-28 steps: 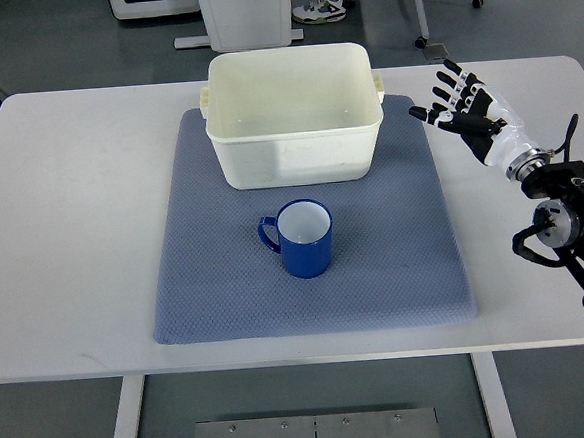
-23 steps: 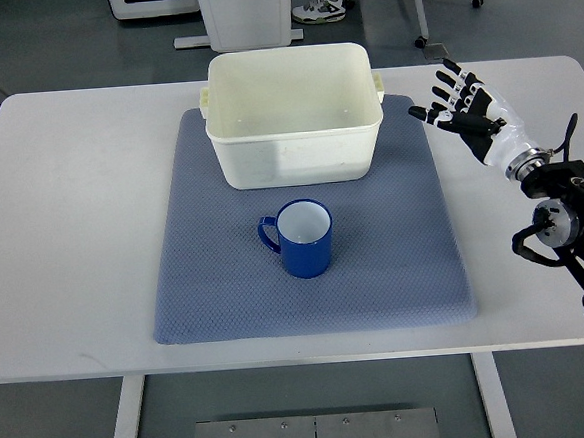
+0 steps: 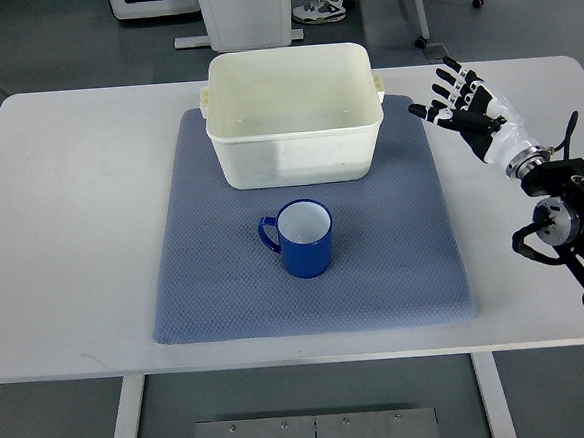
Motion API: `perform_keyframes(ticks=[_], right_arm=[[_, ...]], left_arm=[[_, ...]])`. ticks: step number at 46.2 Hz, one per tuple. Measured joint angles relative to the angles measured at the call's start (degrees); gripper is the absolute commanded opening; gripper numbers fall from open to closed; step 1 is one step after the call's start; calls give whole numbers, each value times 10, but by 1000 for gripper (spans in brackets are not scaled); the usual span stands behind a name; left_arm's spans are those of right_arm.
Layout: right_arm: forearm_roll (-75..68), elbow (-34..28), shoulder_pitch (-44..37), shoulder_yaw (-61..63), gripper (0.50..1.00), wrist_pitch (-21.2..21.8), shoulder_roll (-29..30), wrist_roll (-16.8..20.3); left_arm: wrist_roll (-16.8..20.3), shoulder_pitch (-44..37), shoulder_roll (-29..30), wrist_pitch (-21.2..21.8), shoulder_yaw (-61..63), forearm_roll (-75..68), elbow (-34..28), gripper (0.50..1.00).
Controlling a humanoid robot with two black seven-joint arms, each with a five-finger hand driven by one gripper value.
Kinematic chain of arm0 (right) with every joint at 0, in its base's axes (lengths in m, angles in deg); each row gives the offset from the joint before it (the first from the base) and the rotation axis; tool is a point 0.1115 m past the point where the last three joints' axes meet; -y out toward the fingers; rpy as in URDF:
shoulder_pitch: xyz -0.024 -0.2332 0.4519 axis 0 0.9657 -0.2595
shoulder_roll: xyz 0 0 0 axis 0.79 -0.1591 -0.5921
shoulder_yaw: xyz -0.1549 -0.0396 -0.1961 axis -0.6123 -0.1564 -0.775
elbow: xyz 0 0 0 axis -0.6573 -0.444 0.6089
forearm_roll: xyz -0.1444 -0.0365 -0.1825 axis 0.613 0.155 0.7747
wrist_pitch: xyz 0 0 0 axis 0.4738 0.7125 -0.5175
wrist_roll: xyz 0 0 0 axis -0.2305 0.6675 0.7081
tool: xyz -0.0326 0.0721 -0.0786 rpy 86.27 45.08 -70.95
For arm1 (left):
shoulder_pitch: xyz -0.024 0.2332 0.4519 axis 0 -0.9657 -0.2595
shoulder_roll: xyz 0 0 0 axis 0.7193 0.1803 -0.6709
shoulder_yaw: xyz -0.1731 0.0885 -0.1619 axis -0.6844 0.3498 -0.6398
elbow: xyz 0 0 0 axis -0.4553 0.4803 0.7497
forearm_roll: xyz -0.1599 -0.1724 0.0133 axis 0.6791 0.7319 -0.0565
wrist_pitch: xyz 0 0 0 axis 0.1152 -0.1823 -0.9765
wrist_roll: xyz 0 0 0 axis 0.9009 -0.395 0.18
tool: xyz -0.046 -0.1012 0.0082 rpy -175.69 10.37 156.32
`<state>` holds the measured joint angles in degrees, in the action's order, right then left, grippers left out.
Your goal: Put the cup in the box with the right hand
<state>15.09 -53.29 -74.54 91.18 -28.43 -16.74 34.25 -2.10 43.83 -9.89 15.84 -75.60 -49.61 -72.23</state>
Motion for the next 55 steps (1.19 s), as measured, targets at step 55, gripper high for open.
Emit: perform_keyframes(ticks=[55], right_arm=[[-2, -17, -15, 1, 998, 10, -26, -10]], left_arm=[[0, 0, 0, 0, 0, 0, 0, 1000]])
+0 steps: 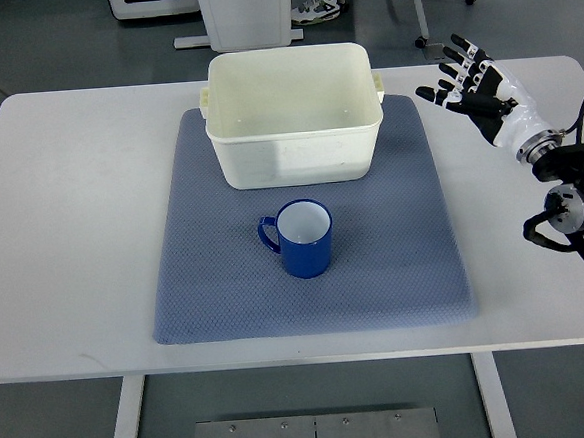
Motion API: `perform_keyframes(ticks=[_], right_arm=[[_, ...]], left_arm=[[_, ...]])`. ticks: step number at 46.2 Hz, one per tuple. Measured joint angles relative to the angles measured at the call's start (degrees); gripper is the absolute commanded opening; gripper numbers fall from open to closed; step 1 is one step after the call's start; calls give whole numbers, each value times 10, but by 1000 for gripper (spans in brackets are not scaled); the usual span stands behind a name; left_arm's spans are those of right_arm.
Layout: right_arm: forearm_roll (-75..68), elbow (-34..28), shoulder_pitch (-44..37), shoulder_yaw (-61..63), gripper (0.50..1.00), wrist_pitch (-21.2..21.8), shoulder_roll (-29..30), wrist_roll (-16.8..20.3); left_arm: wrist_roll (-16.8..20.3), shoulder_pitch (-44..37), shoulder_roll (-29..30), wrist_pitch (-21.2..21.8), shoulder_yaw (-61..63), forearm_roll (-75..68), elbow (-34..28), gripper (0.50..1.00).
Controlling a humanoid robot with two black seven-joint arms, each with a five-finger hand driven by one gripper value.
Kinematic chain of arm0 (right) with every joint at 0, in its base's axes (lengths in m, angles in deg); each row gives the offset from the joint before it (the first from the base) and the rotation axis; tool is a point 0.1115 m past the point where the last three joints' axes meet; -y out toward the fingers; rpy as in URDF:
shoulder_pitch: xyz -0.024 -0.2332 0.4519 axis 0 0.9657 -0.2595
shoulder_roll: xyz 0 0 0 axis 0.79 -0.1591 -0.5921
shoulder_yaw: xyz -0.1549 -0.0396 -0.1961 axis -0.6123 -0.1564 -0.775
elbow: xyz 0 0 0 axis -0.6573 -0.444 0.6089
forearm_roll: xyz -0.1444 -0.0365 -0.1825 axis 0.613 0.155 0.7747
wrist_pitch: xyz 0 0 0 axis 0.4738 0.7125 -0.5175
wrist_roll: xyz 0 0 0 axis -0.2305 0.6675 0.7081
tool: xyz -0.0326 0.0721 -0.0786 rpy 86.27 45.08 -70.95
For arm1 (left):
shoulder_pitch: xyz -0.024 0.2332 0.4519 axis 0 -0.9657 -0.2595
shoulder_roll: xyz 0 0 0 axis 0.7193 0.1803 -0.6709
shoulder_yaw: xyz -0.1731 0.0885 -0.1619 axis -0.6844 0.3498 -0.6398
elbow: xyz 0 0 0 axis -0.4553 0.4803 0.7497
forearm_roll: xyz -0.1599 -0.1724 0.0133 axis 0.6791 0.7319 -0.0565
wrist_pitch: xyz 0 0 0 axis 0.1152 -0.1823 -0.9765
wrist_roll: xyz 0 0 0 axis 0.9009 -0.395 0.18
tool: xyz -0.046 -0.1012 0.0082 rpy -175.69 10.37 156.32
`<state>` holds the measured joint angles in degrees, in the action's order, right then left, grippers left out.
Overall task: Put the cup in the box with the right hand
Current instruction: 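Move the right hand over the box toward the blue mug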
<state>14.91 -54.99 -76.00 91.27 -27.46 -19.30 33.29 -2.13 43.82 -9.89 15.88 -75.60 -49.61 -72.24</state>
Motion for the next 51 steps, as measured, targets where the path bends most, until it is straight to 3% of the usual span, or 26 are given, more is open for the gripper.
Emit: perform_keyframes(ticks=[23, 38, 51], right_arm=[[0, -122, -1, 2, 998, 12, -20, 3], [42, -206, 3, -30, 998, 68, -37, 9], [75, -217, 3, -88, 998, 73, -41, 8]], left_arm=[[0, 0, 0, 0, 0, 0, 0, 1000], [0, 0, 0, 0, 0, 0, 0, 1000], [1, 0, 0, 0, 0, 0, 0, 1000]])
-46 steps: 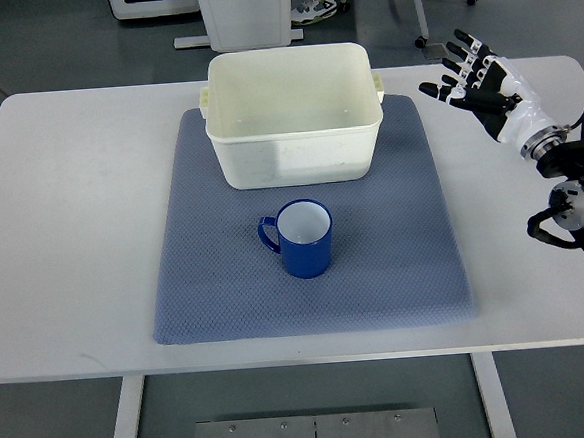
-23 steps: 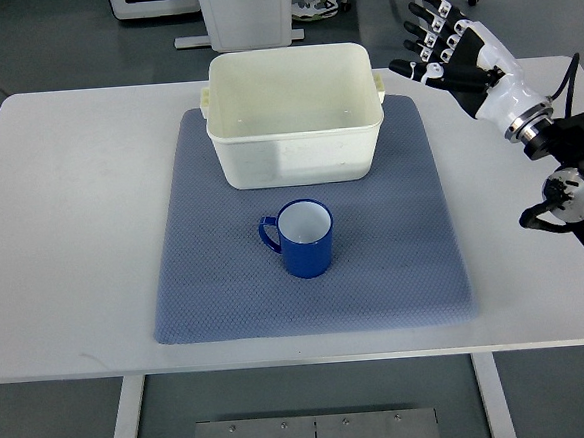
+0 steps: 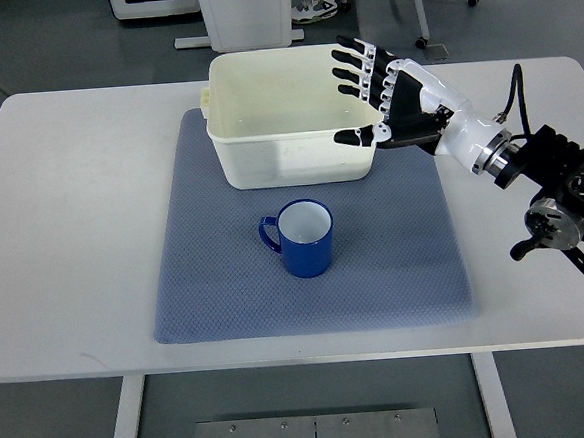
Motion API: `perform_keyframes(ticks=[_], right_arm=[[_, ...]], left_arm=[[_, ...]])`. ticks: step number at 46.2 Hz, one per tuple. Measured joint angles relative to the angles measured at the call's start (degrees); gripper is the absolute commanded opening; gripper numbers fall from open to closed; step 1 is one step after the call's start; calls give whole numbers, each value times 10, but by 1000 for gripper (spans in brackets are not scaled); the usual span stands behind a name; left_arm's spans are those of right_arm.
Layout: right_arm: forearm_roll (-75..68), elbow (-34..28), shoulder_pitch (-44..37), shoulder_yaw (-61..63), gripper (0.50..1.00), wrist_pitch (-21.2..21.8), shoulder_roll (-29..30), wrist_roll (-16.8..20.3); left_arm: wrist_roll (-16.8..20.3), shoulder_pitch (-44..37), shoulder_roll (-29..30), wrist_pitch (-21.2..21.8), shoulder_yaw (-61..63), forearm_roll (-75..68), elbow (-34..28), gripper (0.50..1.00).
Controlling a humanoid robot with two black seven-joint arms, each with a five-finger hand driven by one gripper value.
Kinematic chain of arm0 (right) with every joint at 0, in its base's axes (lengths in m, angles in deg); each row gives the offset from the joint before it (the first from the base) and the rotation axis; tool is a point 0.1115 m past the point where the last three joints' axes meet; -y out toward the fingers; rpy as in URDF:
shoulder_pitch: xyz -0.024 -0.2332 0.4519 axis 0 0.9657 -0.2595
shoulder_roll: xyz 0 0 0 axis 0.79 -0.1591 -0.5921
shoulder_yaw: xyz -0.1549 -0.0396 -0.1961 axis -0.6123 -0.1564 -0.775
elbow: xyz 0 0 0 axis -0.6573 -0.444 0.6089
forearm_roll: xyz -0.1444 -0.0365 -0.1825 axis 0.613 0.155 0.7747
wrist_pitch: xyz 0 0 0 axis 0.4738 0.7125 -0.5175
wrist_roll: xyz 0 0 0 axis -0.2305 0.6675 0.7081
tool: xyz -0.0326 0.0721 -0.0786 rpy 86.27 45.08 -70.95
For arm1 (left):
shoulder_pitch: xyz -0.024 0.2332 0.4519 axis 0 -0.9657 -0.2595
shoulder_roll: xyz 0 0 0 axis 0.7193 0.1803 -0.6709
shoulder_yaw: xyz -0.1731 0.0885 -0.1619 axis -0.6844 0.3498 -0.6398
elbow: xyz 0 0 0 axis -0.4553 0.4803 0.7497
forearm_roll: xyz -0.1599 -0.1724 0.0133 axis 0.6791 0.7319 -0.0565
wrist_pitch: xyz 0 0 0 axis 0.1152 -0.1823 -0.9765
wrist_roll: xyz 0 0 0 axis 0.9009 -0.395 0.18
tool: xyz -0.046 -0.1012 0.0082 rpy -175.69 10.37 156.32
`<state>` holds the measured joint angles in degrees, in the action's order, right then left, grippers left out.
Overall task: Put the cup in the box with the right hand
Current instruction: 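Move the right hand over the box toward the blue mug, then lower the right hand onto the blue mug's rim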
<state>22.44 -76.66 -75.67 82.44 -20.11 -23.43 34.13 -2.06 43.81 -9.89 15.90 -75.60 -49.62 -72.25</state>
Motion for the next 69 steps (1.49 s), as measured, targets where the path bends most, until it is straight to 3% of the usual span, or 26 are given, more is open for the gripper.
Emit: perform_keyframes(ticks=[32, 42, 69], right_arm=[[54, 1, 16, -82, 998, 19, 17, -4], [74, 7, 26, -90, 998, 18, 47, -4], [87, 87, 23, -84, 998, 12, 89, -22]], left_arm=[[-1, 0, 0, 0, 0, 0, 0, 1000], [-1, 0, 0, 0, 0, 0, 0, 1000], [-1, 0, 0, 0, 0, 0, 0, 1000]])
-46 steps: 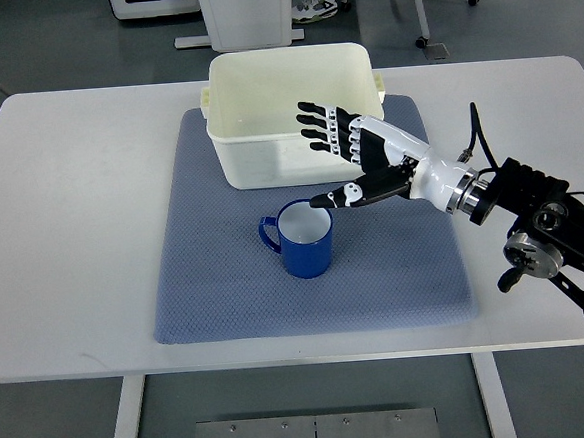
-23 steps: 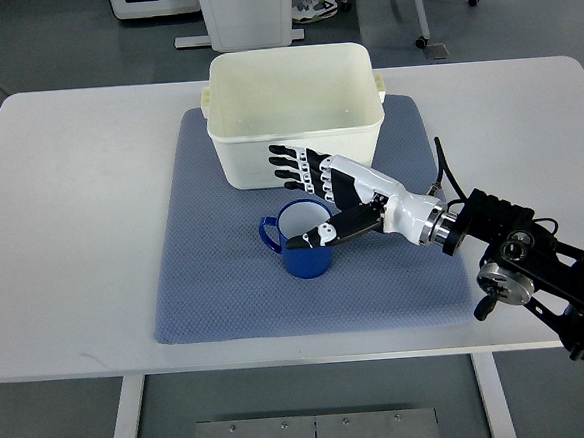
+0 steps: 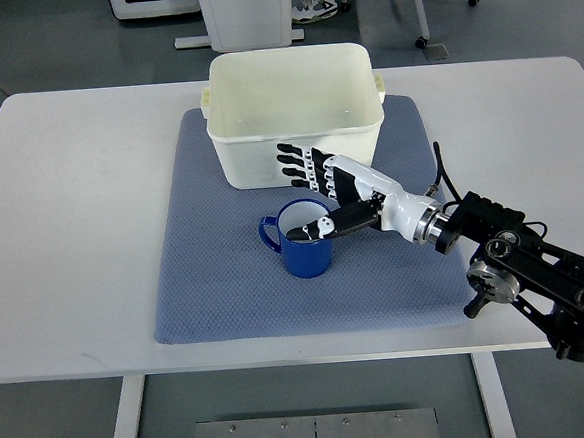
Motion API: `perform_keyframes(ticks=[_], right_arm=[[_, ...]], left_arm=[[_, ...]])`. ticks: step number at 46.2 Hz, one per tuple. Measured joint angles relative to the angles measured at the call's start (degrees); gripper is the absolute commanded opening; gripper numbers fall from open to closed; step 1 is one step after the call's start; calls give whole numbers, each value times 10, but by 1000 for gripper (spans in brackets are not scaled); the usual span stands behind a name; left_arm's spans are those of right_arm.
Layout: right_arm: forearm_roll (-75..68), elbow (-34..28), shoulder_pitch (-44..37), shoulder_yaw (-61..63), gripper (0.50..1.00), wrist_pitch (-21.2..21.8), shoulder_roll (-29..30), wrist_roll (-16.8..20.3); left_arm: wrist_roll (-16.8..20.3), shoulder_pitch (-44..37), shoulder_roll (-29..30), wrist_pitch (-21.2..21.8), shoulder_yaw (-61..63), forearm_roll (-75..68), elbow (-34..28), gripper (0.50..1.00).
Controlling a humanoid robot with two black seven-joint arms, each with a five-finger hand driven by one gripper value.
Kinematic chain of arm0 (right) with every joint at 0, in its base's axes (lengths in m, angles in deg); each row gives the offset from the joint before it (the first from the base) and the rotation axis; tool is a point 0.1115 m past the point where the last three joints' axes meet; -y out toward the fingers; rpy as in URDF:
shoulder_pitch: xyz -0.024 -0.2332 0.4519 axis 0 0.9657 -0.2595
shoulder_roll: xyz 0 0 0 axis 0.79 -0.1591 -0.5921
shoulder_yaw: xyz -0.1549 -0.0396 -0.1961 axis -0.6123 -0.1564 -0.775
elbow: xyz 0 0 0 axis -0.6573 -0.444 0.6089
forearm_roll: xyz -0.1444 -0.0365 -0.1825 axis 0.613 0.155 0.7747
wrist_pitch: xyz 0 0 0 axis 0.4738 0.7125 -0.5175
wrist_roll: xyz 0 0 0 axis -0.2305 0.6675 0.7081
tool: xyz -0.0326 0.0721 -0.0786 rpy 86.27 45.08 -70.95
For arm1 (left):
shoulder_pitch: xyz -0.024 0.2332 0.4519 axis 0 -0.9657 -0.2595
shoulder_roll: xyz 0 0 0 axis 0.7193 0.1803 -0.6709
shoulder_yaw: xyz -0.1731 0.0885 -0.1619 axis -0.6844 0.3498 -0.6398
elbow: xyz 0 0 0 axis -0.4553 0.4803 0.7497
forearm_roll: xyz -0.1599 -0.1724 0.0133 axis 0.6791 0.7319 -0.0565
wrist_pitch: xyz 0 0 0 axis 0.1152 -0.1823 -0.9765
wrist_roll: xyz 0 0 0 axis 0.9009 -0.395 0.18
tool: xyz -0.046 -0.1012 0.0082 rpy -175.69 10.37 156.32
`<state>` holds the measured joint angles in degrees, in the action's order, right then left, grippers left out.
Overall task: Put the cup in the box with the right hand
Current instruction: 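Lower the right hand onto the blue mug's rim, then close the right hand's fingers around the mug and lift it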
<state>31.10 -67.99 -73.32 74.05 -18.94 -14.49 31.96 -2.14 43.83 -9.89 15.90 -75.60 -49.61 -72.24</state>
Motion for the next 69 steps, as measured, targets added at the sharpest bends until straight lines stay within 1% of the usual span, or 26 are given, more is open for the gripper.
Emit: perform_keyframes(ticks=[5, 23, 36, 69], right_arm=[[4, 8, 0, 0, 998, -1, 8, -7], [11, 21, 4, -1, 998, -1, 28, -9], [14, 51, 6, -6, 998, -1, 28, -30], [14, 52, 18, -12, 998, 0, 28, -37]], left_arm=[[0, 0, 0, 0, 0, 0, 0, 1000], [0, 0, 0, 0, 0, 0, 0, 1000], [0, 0, 0, 0, 0, 0, 0, 1000], [0, 0, 0, 0, 0, 0, 0, 1000]])
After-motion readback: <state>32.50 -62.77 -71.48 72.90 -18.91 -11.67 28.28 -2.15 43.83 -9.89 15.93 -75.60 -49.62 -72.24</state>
